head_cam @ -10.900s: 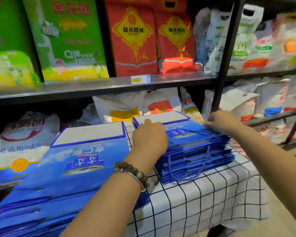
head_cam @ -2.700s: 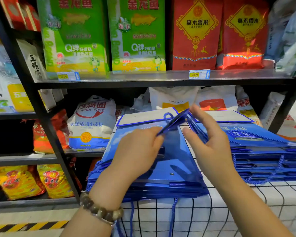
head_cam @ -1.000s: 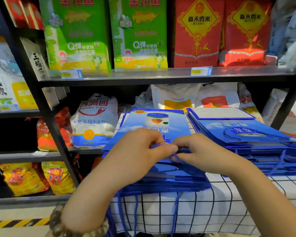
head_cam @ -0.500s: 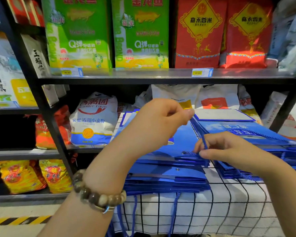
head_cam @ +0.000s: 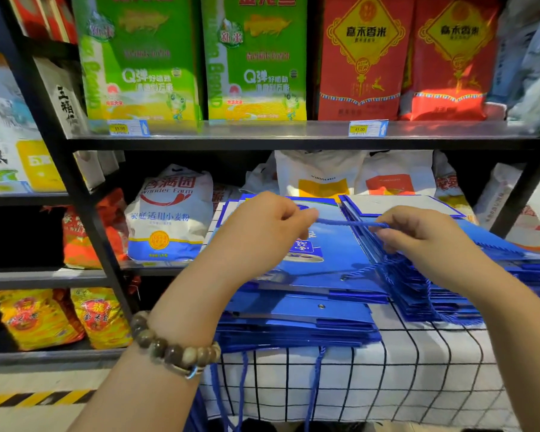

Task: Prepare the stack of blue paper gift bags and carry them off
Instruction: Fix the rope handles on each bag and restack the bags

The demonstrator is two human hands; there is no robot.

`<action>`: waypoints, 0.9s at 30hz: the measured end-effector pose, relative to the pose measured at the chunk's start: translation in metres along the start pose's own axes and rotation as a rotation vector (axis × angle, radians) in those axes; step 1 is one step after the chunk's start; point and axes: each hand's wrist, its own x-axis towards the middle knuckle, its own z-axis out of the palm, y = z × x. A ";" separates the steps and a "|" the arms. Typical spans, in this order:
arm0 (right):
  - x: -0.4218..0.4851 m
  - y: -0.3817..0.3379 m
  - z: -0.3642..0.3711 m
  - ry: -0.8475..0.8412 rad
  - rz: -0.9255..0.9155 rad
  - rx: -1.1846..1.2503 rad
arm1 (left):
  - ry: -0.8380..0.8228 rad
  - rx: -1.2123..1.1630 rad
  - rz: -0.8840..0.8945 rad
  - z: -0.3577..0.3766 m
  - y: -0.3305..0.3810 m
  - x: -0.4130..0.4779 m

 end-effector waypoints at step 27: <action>0.034 -0.068 0.104 -0.206 -0.192 -0.031 | 0.054 -0.406 -0.283 -0.021 -0.079 -0.012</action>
